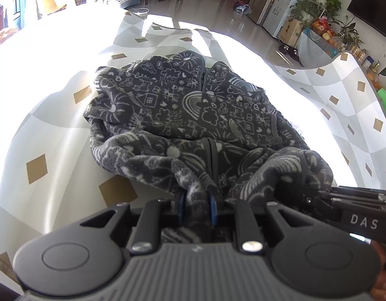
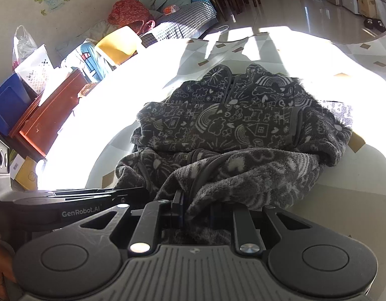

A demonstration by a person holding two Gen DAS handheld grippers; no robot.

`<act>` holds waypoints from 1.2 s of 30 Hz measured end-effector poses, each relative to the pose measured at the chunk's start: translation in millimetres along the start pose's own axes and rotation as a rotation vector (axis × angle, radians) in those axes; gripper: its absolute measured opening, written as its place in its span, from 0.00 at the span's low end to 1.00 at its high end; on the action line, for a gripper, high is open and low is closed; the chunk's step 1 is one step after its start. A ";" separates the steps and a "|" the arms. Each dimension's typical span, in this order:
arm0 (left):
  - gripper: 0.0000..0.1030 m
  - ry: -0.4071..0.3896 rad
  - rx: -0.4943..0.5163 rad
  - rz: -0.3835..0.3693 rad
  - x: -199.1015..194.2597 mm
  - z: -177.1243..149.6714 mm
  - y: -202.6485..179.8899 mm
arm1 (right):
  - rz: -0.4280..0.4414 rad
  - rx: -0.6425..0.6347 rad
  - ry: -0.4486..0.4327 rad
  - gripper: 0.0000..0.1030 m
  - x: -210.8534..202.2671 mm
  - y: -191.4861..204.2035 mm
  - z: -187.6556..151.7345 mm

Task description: Fold clothes

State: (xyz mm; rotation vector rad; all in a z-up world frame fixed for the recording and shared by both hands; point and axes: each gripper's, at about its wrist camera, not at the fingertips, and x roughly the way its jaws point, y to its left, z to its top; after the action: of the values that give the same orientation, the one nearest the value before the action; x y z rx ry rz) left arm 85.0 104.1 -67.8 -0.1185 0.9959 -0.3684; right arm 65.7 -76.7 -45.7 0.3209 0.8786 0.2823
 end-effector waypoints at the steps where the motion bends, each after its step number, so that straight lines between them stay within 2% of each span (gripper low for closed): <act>1: 0.17 0.000 -0.001 -0.003 -0.1 4.2 -0.2 | 0.005 0.008 -0.004 0.18 -0.8 -0.3 2.2; 6: 0.17 -0.012 -0.021 -0.023 -0.8 32.3 0.8 | 0.042 0.088 -0.029 0.18 -1.8 -5.1 22.3; 11: 0.17 -0.007 -0.050 -0.033 9.4 67.8 5.2 | 0.082 0.235 -0.043 0.18 6.4 -15.1 48.7; 13: 0.17 -0.009 -0.043 -0.027 16.0 82.8 5.5 | 0.074 0.268 -0.050 0.18 13.7 -17.6 59.3; 17: 0.17 0.003 -0.055 -0.016 36.0 112.0 8.9 | 0.019 0.278 -0.069 0.18 31.9 -21.3 79.9; 21: 0.17 -0.015 -0.060 0.040 58.5 138.6 15.7 | -0.072 0.266 -0.077 0.18 56.7 -26.7 97.4; 28: 0.17 -0.015 -0.198 0.093 98.6 166.7 42.7 | -0.169 0.292 -0.078 0.18 97.9 -40.6 111.4; 30: 0.17 -0.056 -0.220 0.123 99.5 175.8 47.2 | -0.179 0.354 -0.094 0.19 105.9 -51.8 114.9; 33: 0.28 -0.115 -0.229 0.173 94.4 187.3 51.1 | -0.209 0.463 -0.119 0.23 113.5 -72.8 119.7; 35: 0.38 -0.138 -0.250 0.194 89.0 193.7 56.3 | -0.214 0.535 -0.126 0.33 114.3 -86.2 123.6; 36: 0.38 -0.147 -0.256 0.203 86.9 195.4 58.6 | -0.209 0.570 -0.129 0.35 113.9 -92.4 125.3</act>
State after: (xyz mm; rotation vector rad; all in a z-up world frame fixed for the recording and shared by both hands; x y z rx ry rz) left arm 305.5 114.2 -46.3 -0.2699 0.8962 -0.0444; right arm 243.6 -139.0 -86.9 0.7606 0.8452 -0.1903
